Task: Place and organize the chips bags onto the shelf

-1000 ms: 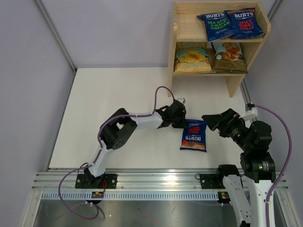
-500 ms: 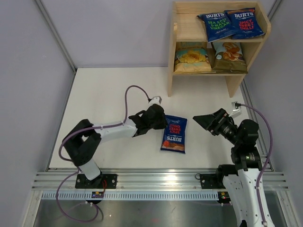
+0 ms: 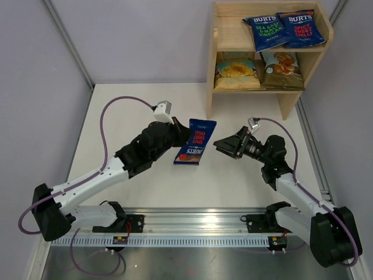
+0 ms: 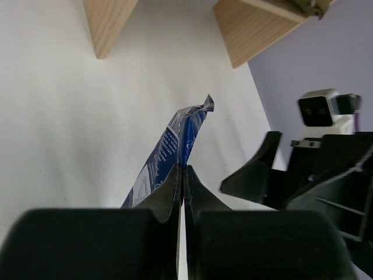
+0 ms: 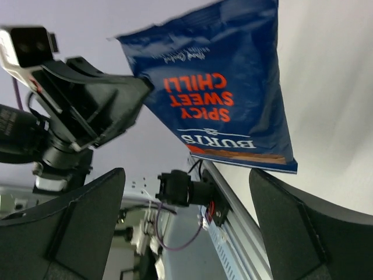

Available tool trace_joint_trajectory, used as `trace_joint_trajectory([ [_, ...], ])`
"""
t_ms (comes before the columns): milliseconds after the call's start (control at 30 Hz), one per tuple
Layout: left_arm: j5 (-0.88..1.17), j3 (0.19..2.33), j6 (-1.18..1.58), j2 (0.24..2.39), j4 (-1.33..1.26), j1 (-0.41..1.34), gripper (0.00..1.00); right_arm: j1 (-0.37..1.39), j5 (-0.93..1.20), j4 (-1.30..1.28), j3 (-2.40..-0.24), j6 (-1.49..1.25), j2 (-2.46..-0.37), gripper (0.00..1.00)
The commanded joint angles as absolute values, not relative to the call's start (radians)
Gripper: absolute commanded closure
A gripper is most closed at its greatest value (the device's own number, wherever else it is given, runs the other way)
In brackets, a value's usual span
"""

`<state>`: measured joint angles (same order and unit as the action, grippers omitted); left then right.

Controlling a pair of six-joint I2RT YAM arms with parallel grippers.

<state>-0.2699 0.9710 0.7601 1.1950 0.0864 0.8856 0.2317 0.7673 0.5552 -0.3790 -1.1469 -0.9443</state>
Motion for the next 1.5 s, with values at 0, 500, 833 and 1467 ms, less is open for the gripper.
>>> trace_joint_trajectory([
  [0,-0.296,1.015,0.712,1.088,0.107,0.876,1.0,0.31,0.724,0.827,-0.454,-1.032,-1.041,0.05],
  [500,-0.137,1.135,0.695,0.873,0.147,0.873,1.0,0.477,0.834,1.15,-0.607,-0.908,-1.265,0.08],
  [833,-0.043,1.154,0.742,0.853,0.126,0.873,1.0,0.606,0.808,1.431,-0.721,-1.026,-1.384,0.29],
  [1467,0.13,1.216,0.279,0.842,0.376,0.873,0.01,0.606,0.894,0.705,-0.885,-0.876,-1.177,0.77],
])
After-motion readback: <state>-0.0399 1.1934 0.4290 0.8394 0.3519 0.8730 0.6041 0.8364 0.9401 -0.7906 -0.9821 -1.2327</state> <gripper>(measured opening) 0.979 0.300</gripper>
